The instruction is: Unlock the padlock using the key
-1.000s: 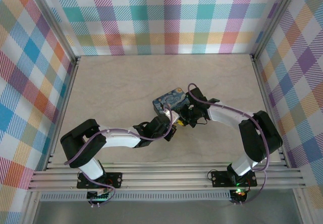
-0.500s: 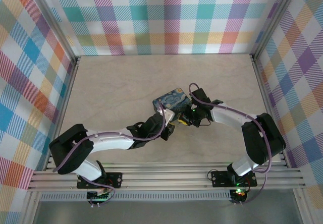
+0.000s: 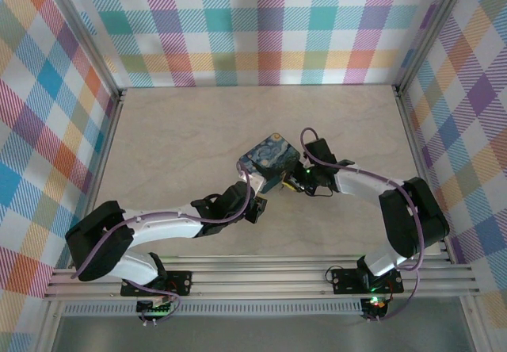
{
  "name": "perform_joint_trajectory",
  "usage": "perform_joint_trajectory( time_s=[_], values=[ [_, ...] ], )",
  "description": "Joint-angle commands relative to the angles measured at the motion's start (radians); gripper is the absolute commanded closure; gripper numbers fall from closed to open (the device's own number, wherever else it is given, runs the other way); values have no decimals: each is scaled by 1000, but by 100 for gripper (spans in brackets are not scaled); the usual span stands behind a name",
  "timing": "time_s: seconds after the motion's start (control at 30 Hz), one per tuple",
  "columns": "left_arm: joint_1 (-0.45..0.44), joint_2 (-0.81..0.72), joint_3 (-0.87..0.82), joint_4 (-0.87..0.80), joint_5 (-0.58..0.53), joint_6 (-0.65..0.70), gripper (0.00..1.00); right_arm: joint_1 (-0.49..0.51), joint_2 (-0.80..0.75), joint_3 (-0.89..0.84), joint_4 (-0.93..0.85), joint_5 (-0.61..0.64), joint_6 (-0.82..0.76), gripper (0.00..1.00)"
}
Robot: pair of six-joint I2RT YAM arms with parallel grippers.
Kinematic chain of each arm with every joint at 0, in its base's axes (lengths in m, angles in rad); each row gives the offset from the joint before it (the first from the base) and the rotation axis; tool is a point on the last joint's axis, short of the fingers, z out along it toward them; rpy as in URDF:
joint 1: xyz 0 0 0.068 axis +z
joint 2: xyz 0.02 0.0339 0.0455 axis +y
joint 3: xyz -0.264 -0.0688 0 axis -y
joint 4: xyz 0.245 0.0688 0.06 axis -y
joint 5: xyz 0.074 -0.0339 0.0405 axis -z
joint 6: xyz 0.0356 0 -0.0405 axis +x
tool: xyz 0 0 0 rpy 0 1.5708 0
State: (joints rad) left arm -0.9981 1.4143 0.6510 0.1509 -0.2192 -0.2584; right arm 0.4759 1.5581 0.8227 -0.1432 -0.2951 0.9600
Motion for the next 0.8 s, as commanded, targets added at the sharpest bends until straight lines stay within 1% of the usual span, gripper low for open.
perform_joint_trajectory(
  time_s=[0.0, 0.13, 0.2, 0.33, 0.37, 0.4, 0.43, 0.63, 0.77],
  values=[
    [9, -23, 5, -43, -30, -21, 67, -8, 2, -17, 127, 7, 26, 100],
    [12, -26, 16, -70, -37, -25, 61, -24, 30, -59, 246, -11, 79, 100],
    [15, -36, 19, -83, -44, -25, 56, -38, 46, -65, 277, -25, 86, 100],
    [27, -66, 26, -117, -58, -19, 30, -59, 58, -53, 266, -39, 79, 100],
    [31, -75, 30, -131, -60, -13, 21, -64, 55, -47, 256, -37, 75, 100],
    [34, -84, 34, -145, -61, -7, 4, -67, 53, -34, 231, -32, 67, 100],
    [40, -92, 39, -158, -62, -3, 0, -70, 52, -19, 198, -30, 55, 100],
    [72, -129, 95, -273, -88, 37, 0, -86, 49, 61, 67, -12, -23, 100],
    [103, -142, 145, -369, -133, 22, 0, -90, 37, 121, -38, 9, -63, 100]
  ],
)
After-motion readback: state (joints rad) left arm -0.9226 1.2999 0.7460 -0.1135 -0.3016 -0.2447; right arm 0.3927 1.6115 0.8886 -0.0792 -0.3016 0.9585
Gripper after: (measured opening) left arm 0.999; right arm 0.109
